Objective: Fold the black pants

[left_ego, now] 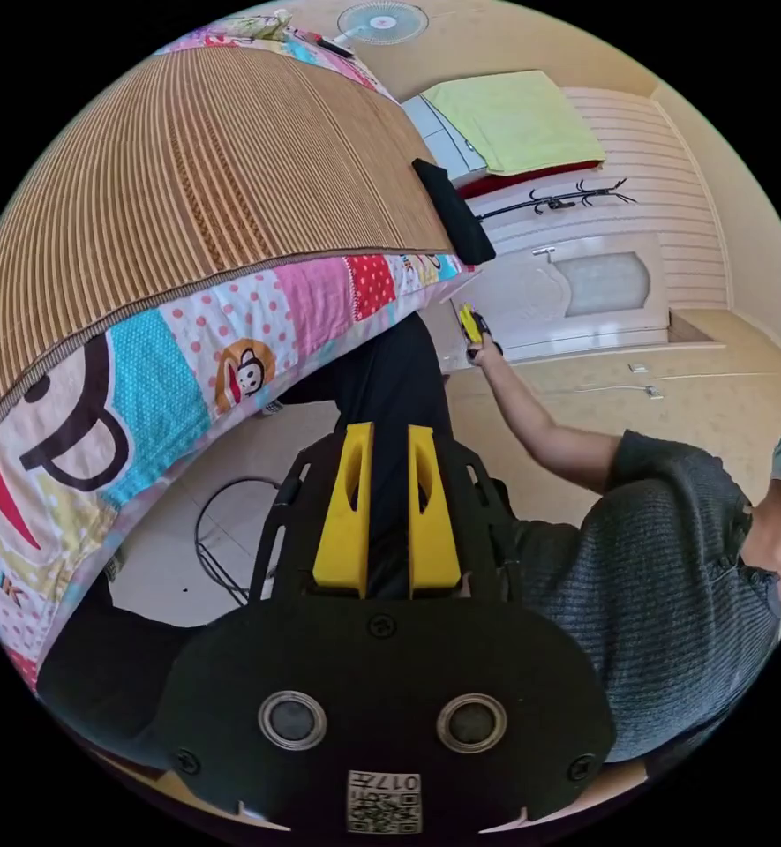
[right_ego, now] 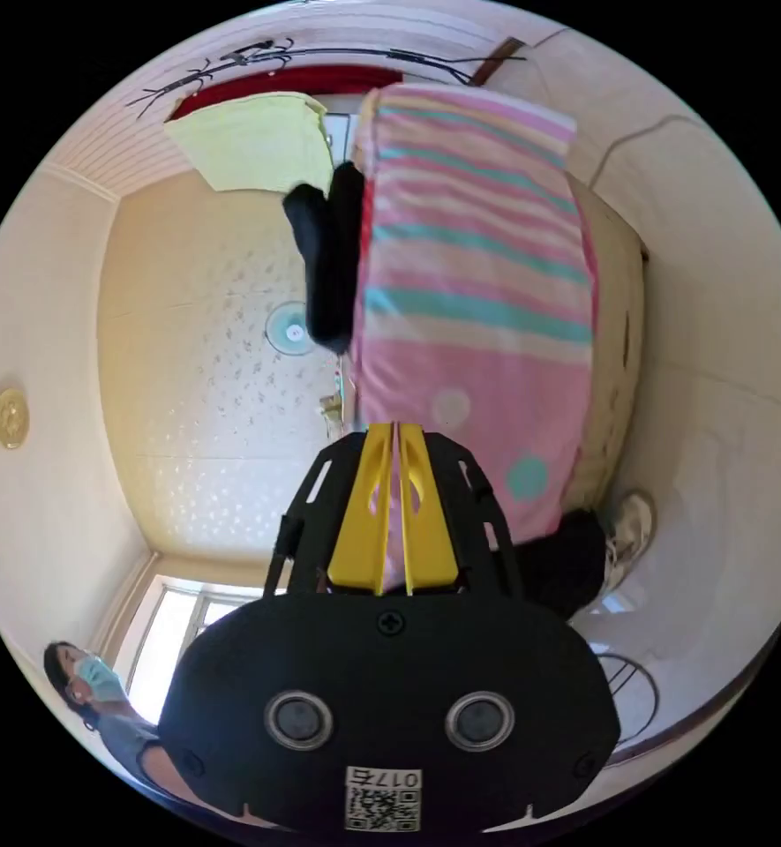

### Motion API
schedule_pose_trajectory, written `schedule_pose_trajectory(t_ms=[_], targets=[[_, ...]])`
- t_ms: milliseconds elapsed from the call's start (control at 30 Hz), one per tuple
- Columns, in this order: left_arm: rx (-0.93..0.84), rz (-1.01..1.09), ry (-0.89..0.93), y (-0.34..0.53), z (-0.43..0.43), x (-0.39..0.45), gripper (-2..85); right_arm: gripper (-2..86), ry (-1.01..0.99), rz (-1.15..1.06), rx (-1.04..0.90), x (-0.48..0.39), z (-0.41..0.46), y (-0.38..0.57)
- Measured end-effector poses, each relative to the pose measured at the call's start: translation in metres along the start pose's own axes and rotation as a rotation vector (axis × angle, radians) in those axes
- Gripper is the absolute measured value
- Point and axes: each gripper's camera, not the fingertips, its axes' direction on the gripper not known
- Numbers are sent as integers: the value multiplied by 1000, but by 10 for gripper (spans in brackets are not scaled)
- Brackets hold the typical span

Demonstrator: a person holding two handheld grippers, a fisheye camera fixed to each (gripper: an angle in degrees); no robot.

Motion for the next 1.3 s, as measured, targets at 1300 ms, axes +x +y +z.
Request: schedule_pose_trajectory(t_ms=[1300], targets=[[666,-181,191,147,-112,-75,-7,8,-237,-593,-898,-124,271,369]])
